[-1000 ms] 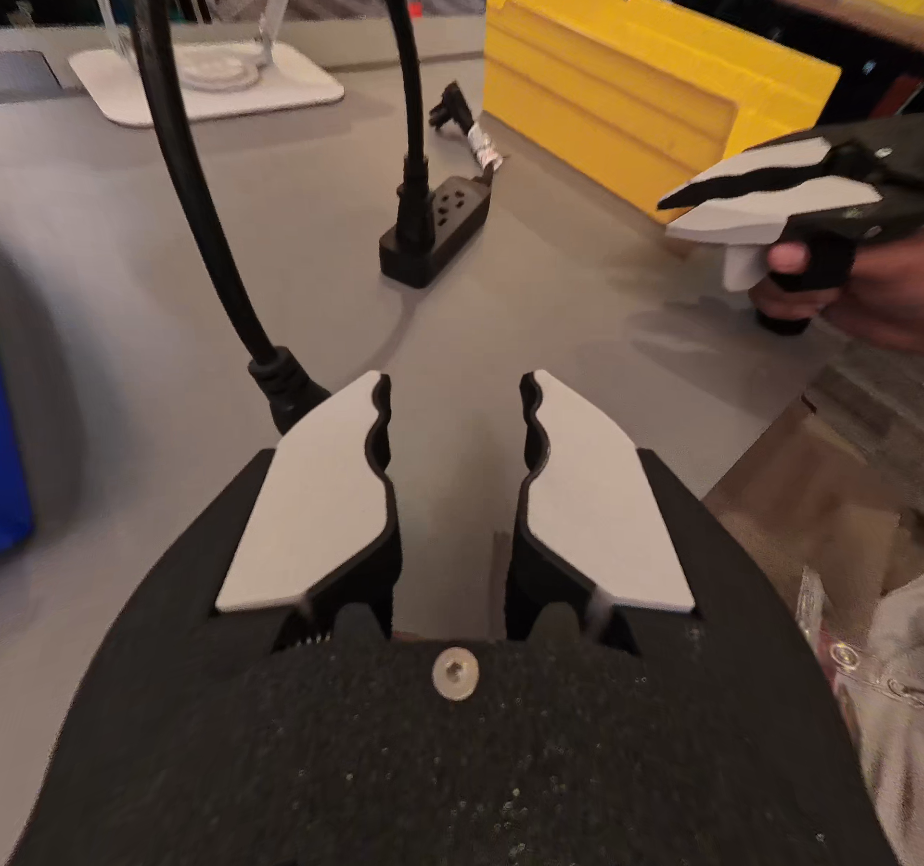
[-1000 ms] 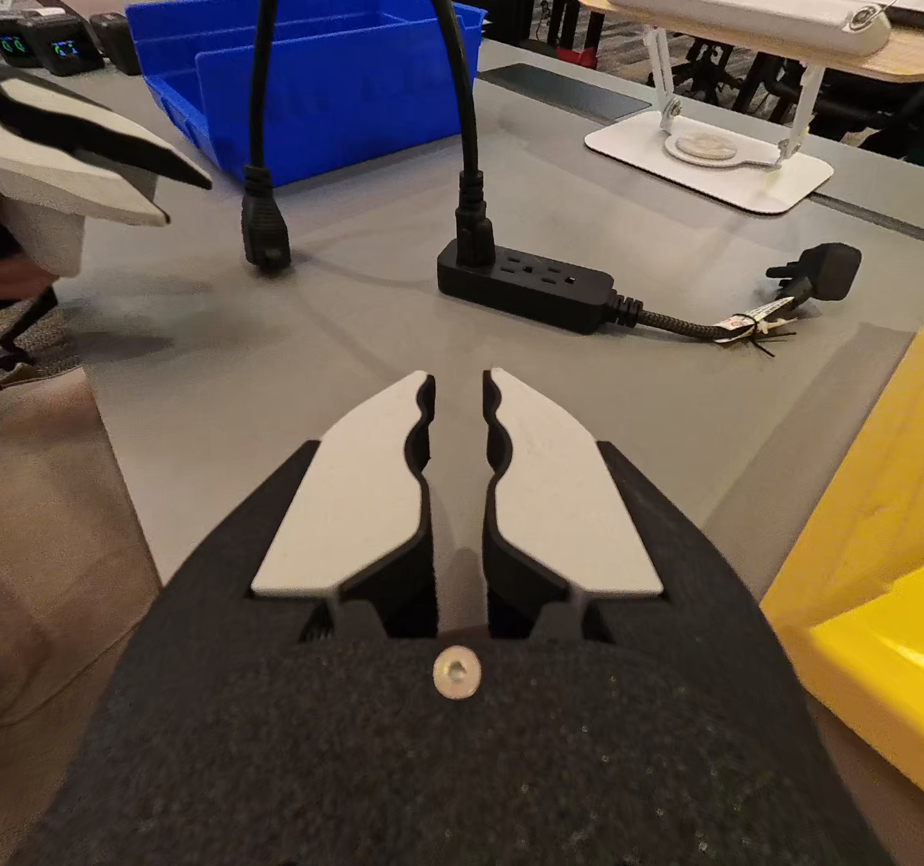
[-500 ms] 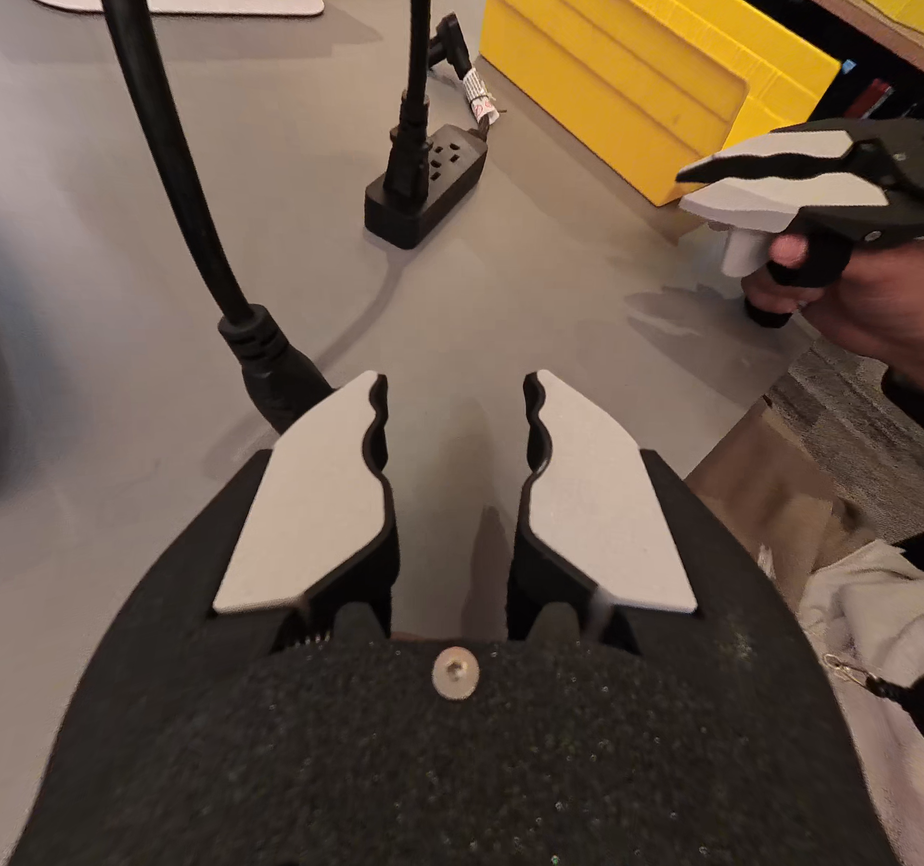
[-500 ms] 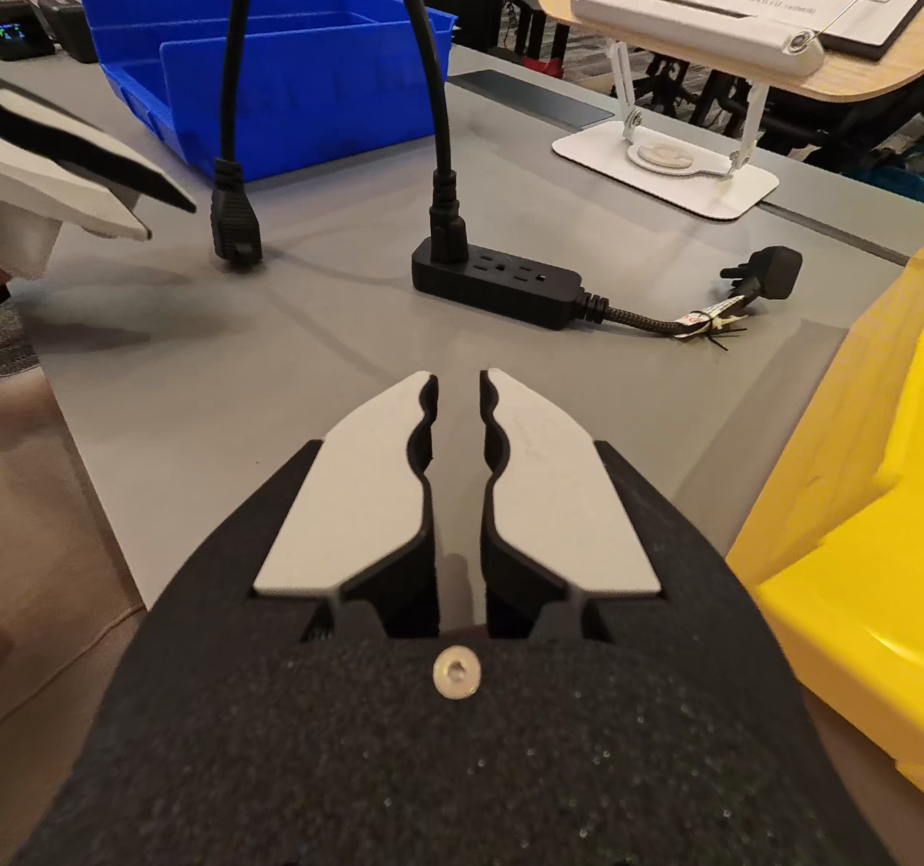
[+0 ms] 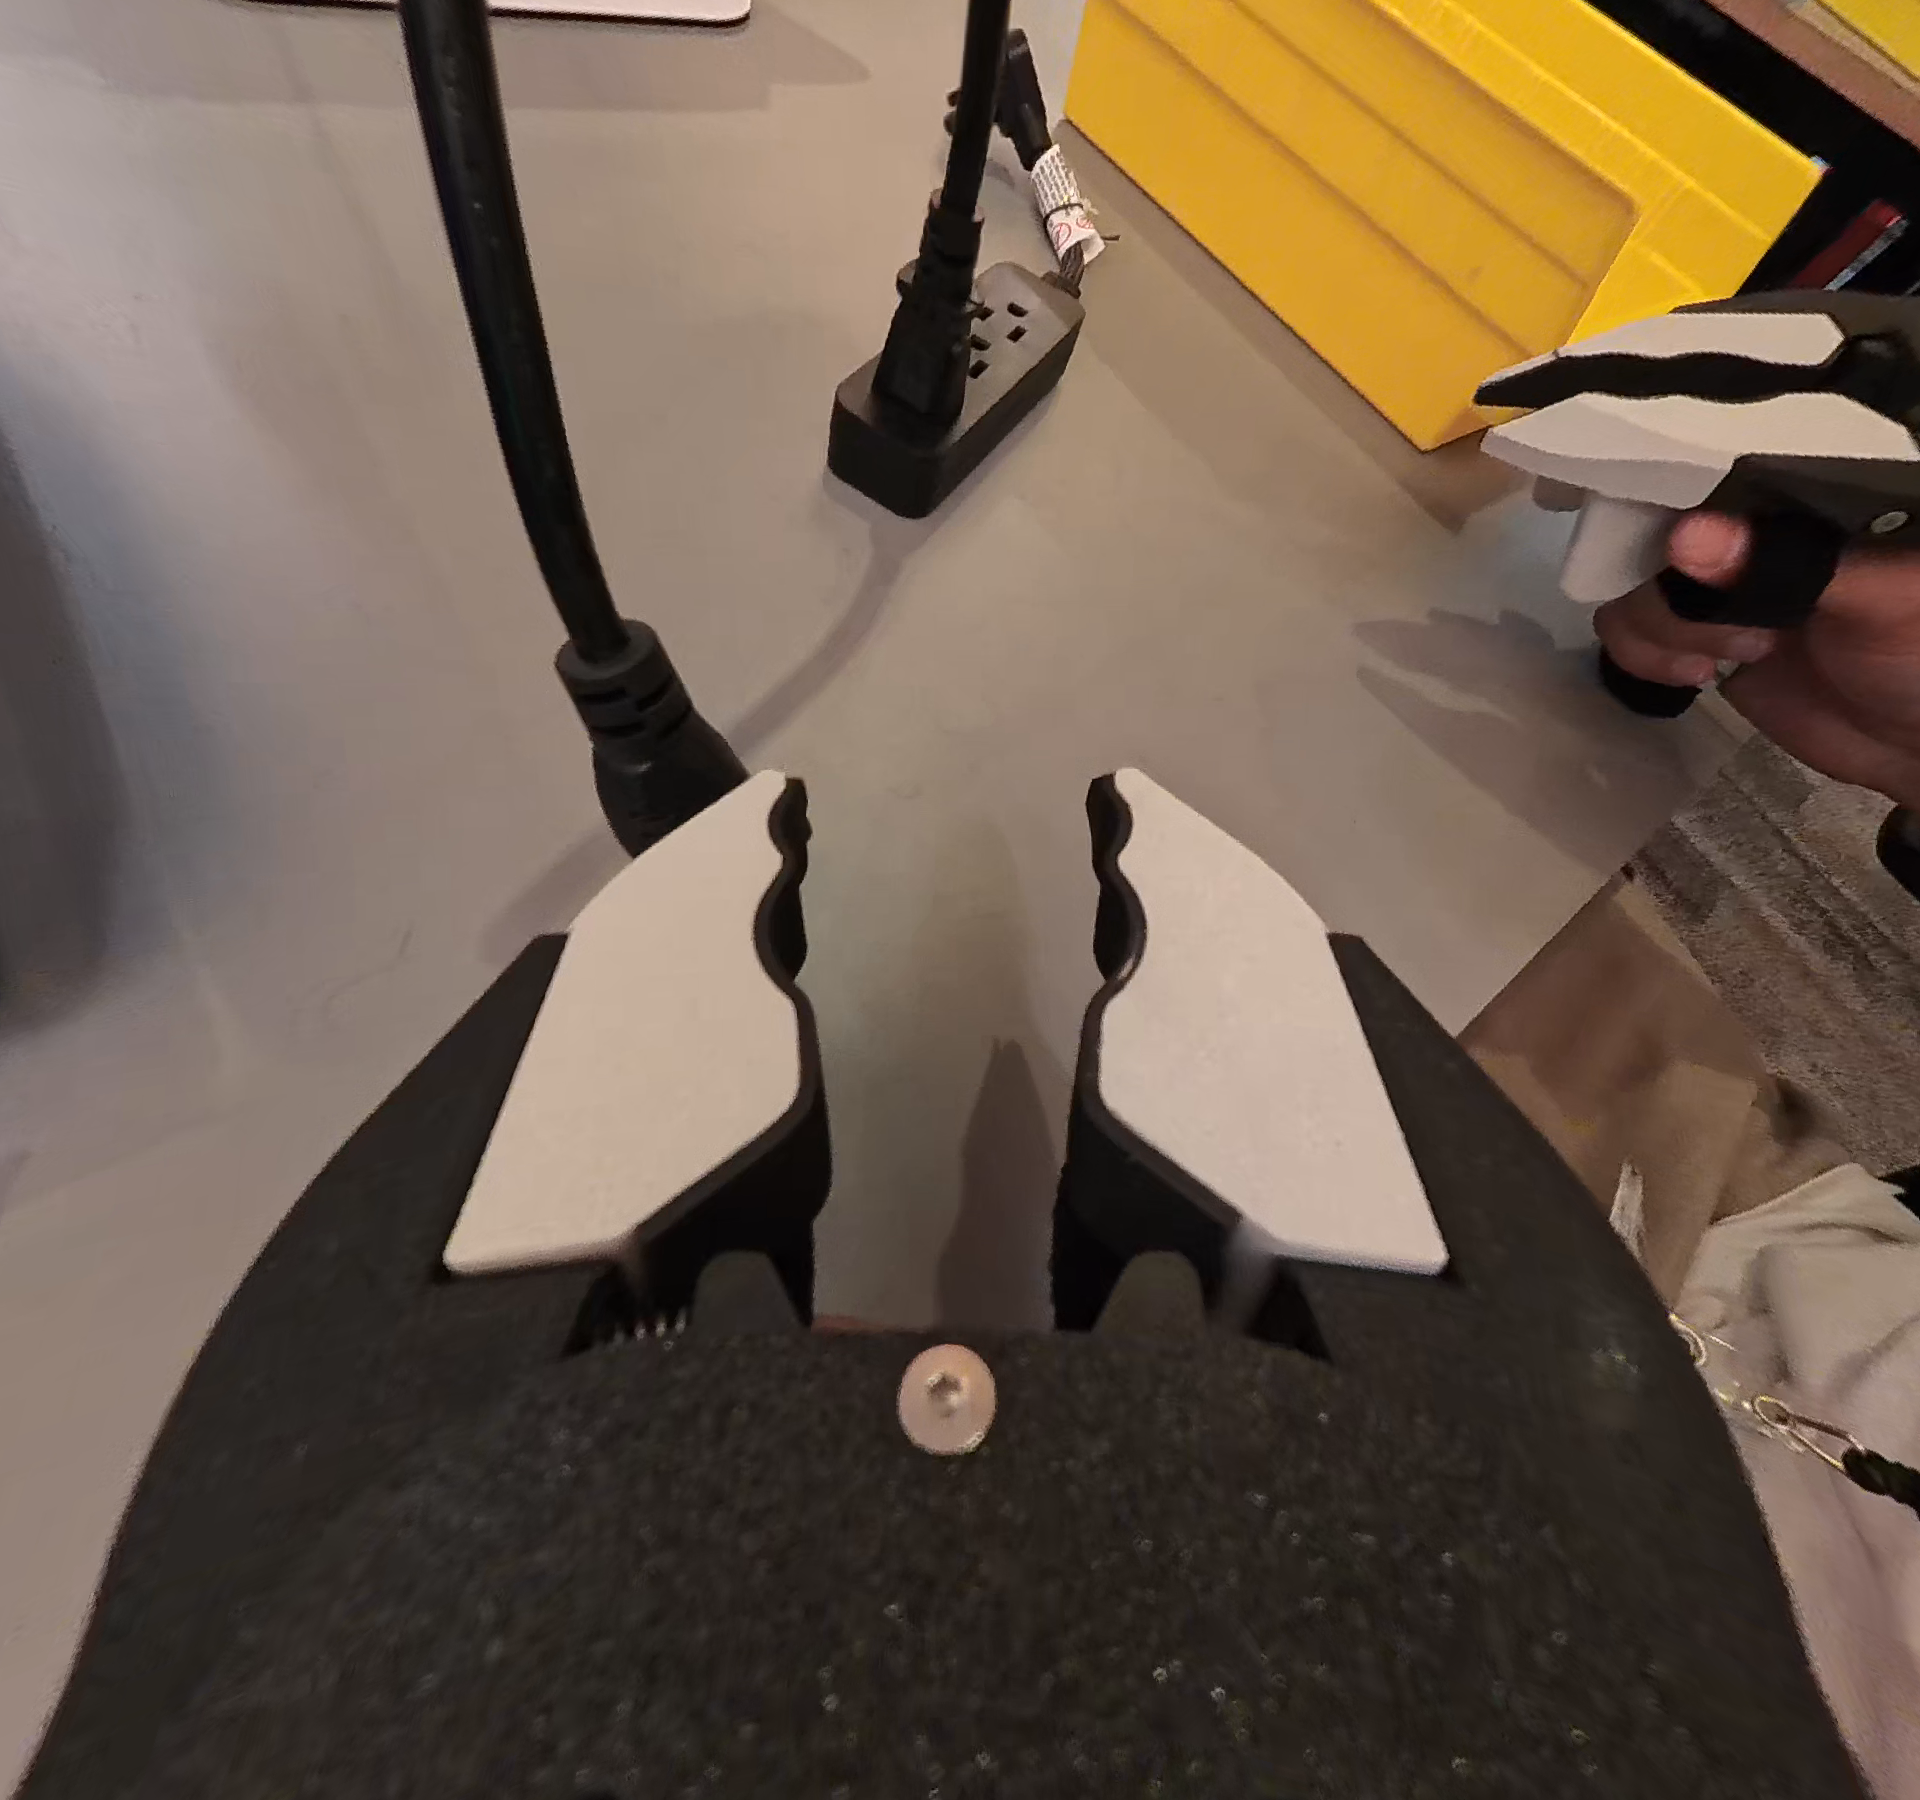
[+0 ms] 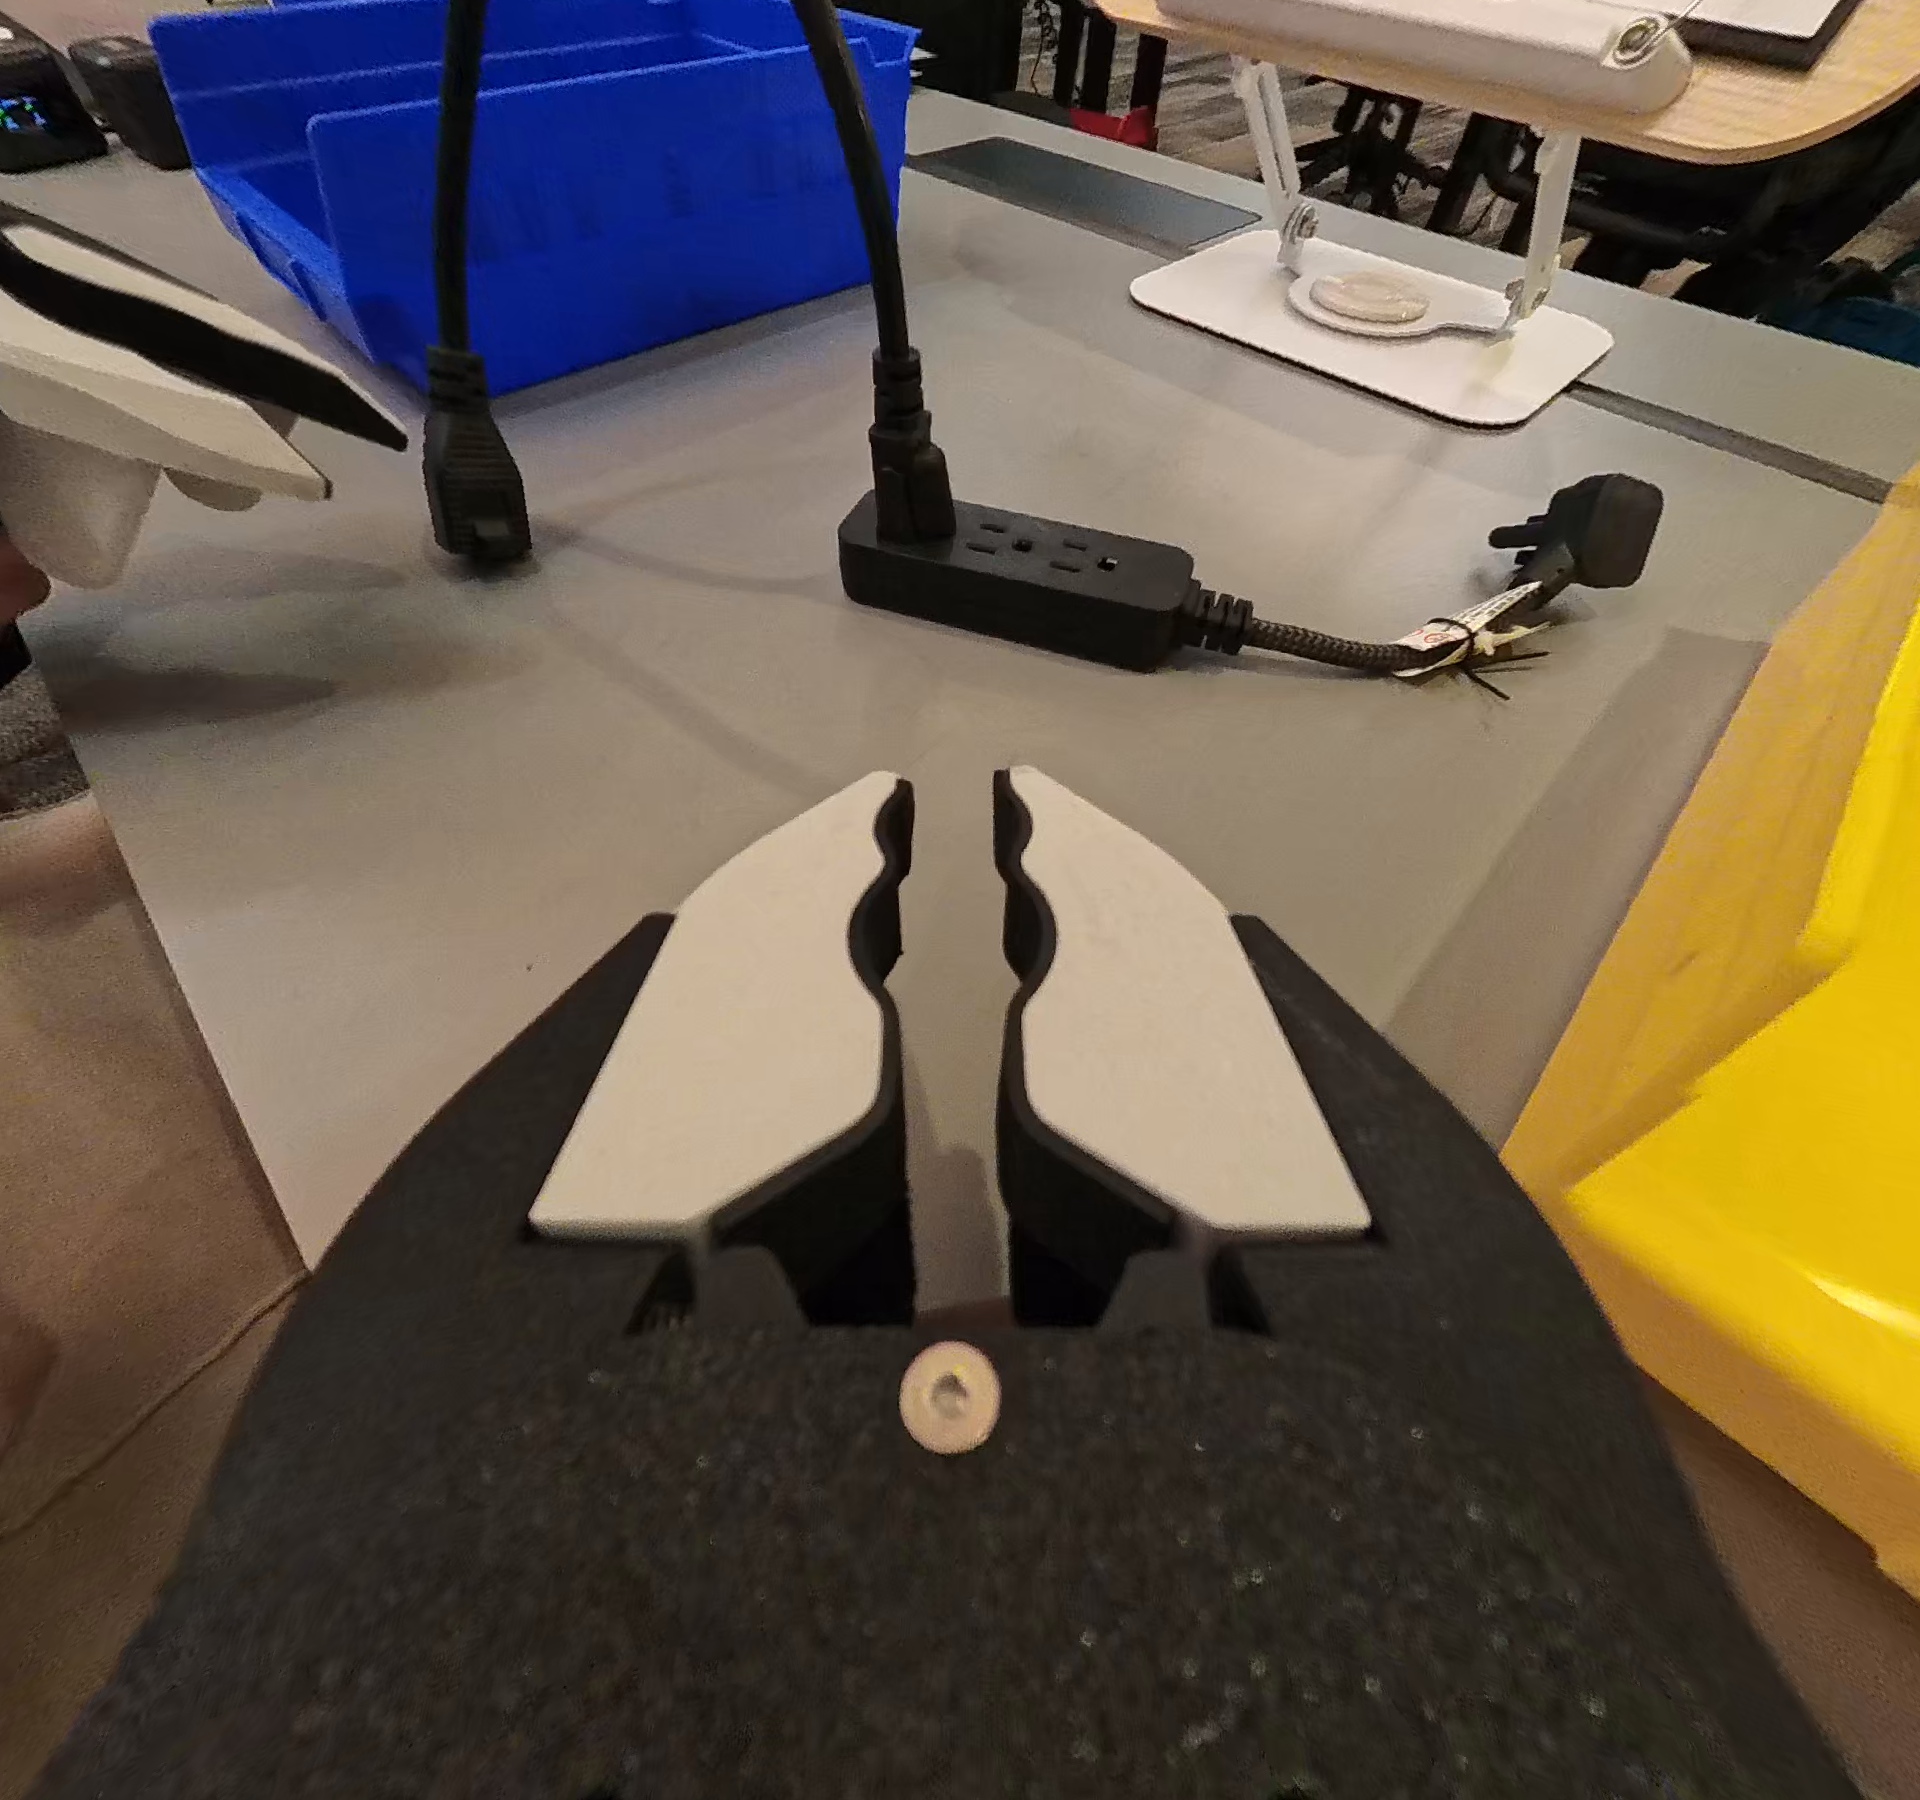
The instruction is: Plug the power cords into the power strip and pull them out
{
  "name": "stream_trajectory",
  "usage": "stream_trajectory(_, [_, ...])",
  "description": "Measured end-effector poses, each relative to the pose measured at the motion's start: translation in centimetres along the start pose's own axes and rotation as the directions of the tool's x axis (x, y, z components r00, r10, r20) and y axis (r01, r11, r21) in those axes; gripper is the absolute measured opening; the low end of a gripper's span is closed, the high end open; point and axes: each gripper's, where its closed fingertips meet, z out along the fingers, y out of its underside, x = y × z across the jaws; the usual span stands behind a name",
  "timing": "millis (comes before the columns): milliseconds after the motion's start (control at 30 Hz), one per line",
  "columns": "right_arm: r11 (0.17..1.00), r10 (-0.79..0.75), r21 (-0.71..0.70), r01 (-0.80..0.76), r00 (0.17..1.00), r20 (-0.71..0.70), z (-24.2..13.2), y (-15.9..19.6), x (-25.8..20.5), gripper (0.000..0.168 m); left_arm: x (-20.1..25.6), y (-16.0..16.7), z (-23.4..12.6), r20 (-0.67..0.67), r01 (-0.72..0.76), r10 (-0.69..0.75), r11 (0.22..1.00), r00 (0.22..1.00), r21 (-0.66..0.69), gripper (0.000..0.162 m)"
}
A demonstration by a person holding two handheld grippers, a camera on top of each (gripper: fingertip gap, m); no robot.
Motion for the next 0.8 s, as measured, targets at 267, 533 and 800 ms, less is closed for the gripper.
stream_trajectory(267, [0.999,0.045,0.003,-0.045,0.999,0.006,0.2,0.0,0.4,0.014,-0.5,0.0,-0.2,-0.014,0.061,-0.061,0.998,0.998,0.004,0.052])
stream_trajectory(533, [0.999,0.031,-0.009,-0.030,0.999,0.014,0.3,0.1,0.1,0.014,-1.6,-0.3,-0.5,-0.008,0.115,-0.115,0.993,0.993,0.021,0.052])
stream_trajectory(800, [0.998,0.069,-0.016,-0.068,0.997,0.030,0.4,0.3,0.3,0.014,-0.1,-1.1,-1.1,-0.063,0.034,-0.031,0.998,0.998,0.045,0.053])
